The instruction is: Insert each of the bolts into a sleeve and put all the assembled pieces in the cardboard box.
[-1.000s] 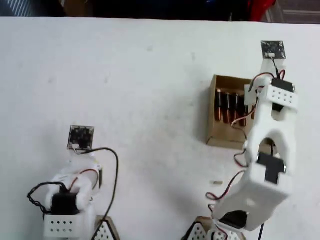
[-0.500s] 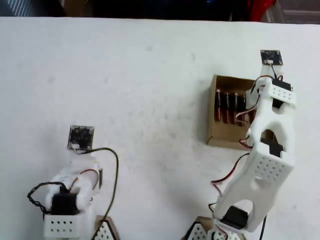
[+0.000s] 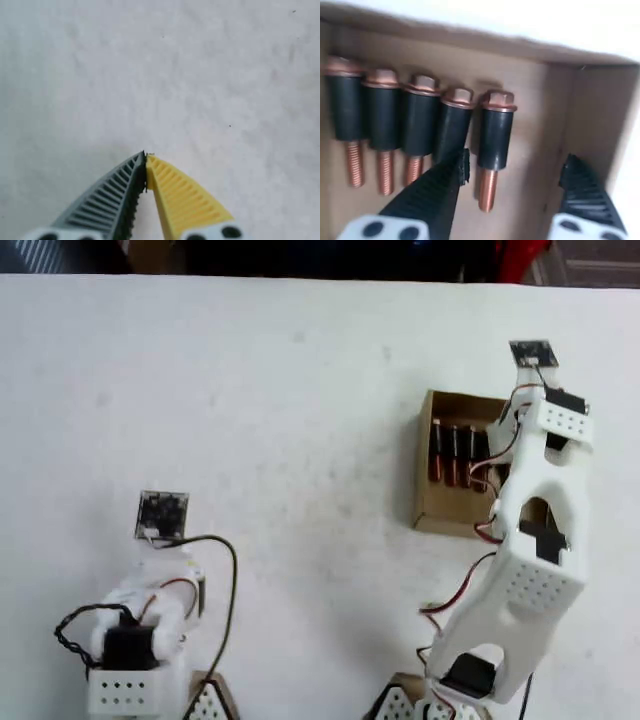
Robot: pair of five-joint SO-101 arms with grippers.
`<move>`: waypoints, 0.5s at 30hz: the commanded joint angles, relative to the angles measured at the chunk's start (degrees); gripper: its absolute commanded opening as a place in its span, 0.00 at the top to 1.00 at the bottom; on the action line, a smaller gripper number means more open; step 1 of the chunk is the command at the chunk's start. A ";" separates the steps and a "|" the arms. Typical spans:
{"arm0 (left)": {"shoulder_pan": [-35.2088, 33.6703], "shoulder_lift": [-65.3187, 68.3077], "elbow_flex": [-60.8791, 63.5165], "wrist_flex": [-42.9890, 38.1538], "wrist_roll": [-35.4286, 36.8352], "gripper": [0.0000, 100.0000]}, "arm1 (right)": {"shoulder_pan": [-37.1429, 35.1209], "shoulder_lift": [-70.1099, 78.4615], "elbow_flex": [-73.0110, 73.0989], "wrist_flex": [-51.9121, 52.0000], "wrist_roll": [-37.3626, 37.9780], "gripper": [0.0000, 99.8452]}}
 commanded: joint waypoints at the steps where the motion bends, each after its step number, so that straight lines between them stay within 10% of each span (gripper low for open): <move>1: -0.31 -0.31 -0.18 0.79 -0.62 0.98 | -1.45 -7.96 -2.20 2.42 0.53 0.73; 15: 0.04 -0.31 -0.18 0.79 -0.35 0.98 | -9.63 -28.70 -1.93 18.15 0.44 0.84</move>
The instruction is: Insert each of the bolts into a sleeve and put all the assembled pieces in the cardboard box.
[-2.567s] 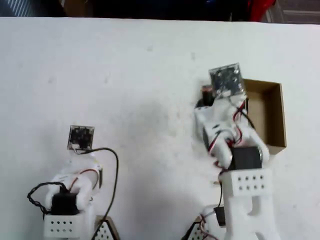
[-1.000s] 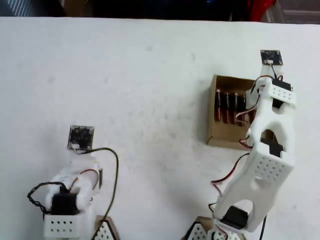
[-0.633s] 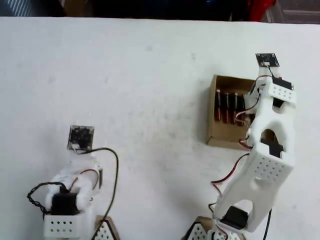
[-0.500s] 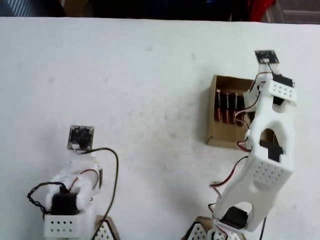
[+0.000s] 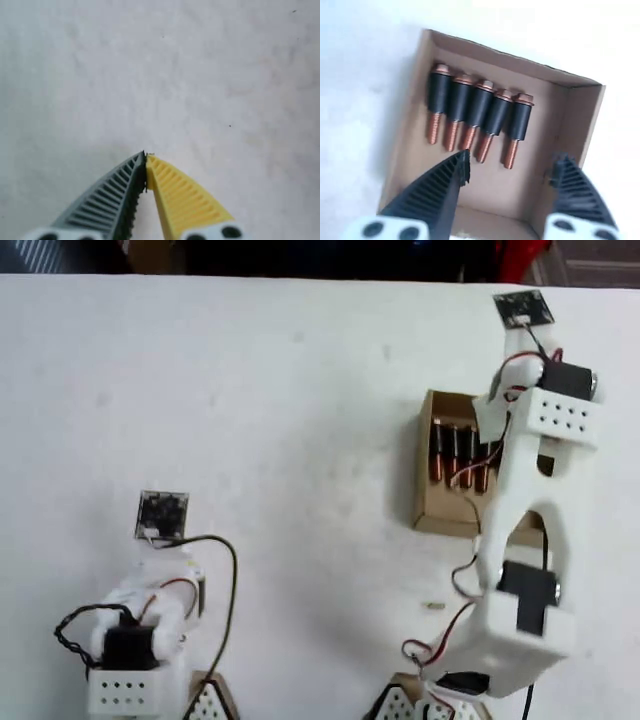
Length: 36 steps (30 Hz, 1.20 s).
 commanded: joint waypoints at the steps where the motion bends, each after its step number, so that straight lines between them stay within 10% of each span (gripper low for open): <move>1: 0.04 -0.31 -0.18 0.79 -0.26 0.98 | -2.95 -7.69 -1.85 3.21 0.44 0.87; 21: 0.04 -0.31 -0.18 0.79 -0.18 0.97 | -11.03 -39.52 -0.97 19.21 0.44 0.97; 36: 0.04 -0.31 -0.18 0.79 -0.18 0.98 | -11.03 -73.19 31.47 9.54 0.53 0.97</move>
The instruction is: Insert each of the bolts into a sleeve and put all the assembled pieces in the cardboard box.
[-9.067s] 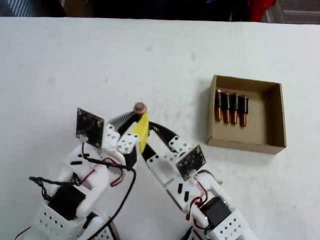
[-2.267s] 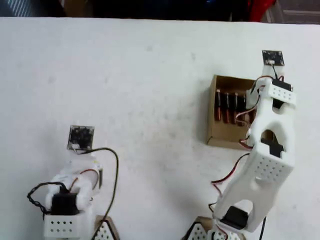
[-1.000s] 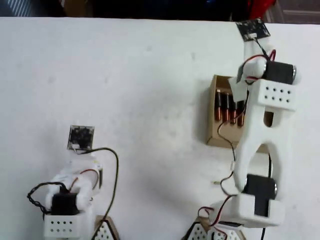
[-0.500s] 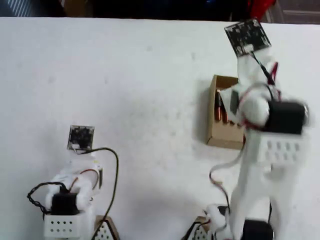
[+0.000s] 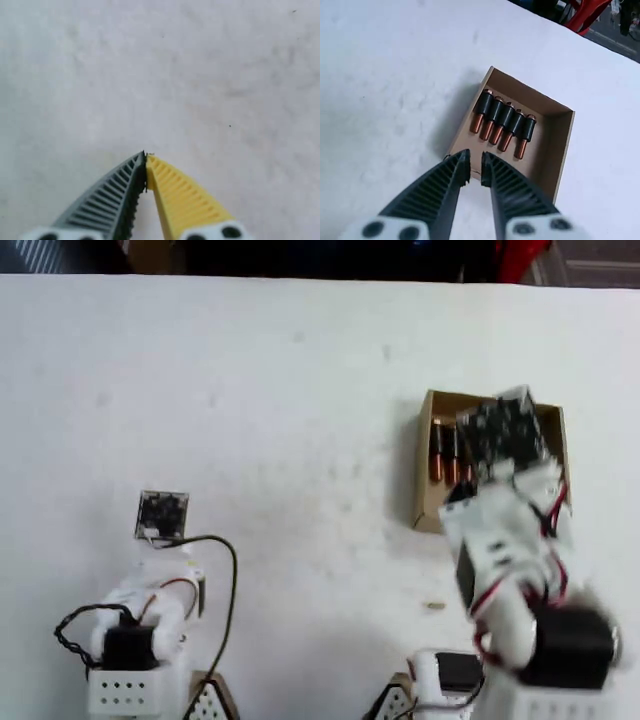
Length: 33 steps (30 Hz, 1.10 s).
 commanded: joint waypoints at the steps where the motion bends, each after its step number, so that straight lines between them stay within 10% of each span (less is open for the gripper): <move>1: 0.04 -0.31 -0.18 0.79 -0.18 0.98 | -0.13 -9.10 6.68 -4.09 0.53 0.97; 33: 0.04 -0.31 -0.18 0.79 -0.18 0.98 | -9.45 -42.77 36.57 -16.40 0.53 0.97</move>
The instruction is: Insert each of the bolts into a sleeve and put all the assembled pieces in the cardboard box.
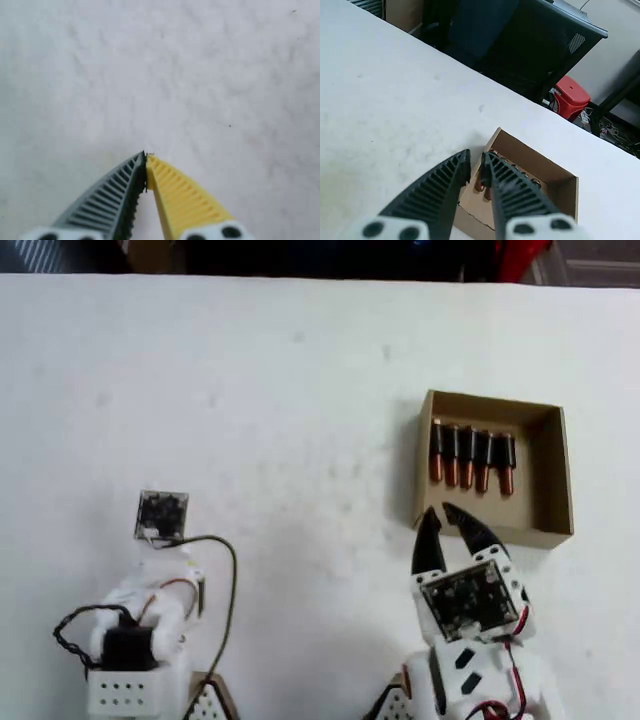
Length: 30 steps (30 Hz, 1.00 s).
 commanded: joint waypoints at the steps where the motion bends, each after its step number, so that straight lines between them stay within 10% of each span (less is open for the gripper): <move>1: 0.04 -0.31 -0.18 0.79 -0.18 0.98 | -0.31 -0.13 0.35 0.48 0.18 0.97; 30: -0.13 -0.31 -0.18 0.79 -0.18 0.98 | -0.22 -0.22 30.59 -3.56 -6.95 0.98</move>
